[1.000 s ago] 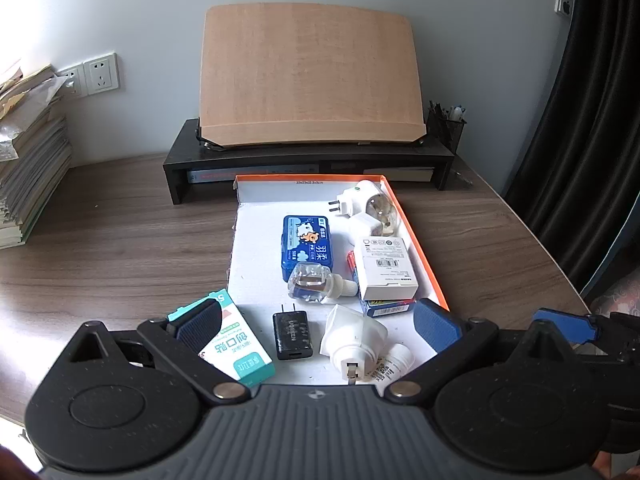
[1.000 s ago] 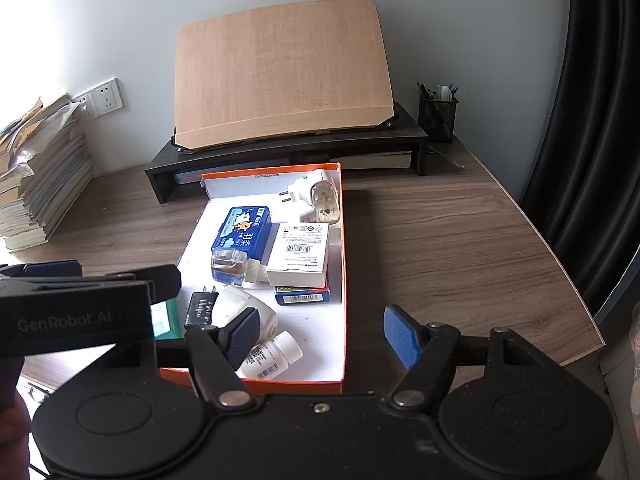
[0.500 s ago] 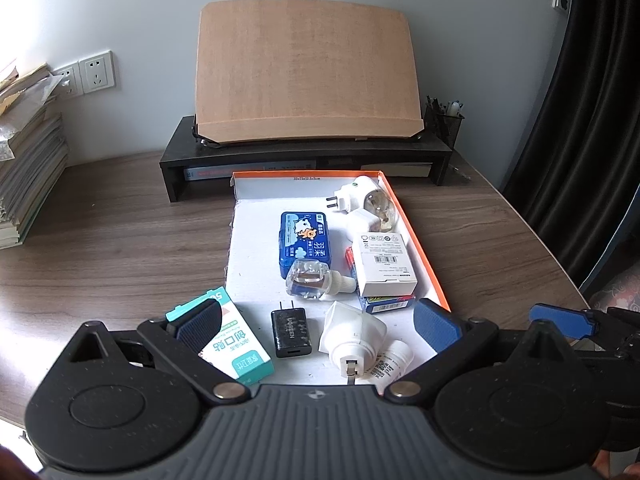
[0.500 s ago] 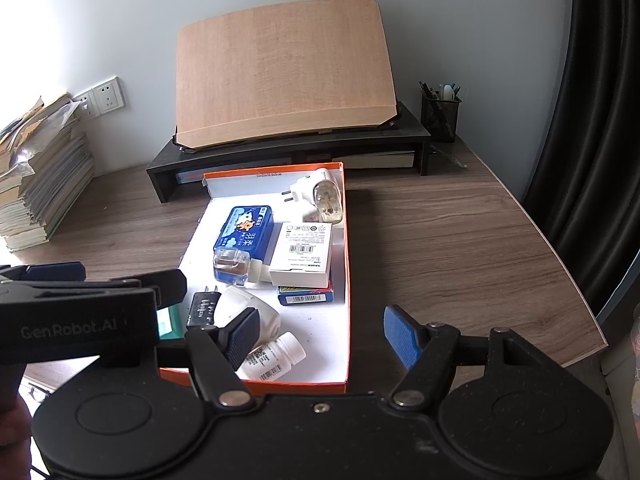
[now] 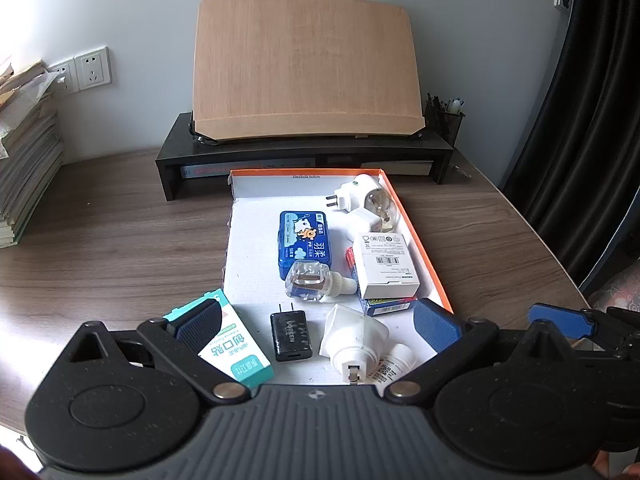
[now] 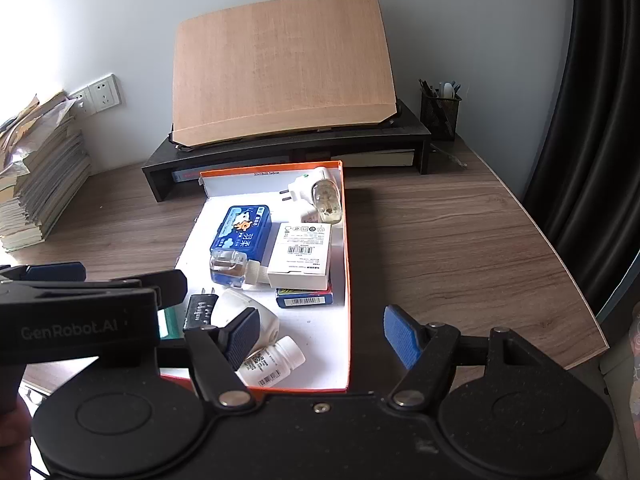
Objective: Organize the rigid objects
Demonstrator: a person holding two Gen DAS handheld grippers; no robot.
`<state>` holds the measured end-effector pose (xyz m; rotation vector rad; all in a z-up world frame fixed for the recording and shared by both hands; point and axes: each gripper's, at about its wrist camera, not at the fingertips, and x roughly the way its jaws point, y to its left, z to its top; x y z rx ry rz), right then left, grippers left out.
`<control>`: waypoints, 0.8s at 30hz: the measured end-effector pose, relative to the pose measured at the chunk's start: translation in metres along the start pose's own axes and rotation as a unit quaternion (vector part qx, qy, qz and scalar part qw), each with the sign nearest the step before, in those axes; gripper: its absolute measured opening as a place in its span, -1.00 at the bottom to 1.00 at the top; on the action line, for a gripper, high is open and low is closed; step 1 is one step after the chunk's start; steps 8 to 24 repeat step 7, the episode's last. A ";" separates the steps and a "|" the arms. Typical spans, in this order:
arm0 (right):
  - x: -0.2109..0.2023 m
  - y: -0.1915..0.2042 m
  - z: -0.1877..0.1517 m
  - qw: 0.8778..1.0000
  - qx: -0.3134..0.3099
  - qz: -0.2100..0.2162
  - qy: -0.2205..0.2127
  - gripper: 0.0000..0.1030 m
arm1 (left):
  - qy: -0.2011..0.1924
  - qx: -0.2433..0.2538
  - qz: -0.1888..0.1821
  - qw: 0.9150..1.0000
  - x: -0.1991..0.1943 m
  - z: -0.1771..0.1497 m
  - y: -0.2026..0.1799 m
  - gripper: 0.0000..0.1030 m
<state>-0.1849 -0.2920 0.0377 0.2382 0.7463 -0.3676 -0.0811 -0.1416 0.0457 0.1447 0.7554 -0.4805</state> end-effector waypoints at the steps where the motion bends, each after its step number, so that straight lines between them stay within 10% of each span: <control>1: 0.001 0.000 0.000 1.000 0.000 0.000 0.000 0.59 | 0.000 0.000 -0.001 1.000 0.001 0.000 0.000 1.00; 24: 0.004 0.001 0.001 1.000 0.000 -0.002 0.004 0.59 | 0.005 -0.001 -0.001 1.000 0.004 0.001 0.002 1.00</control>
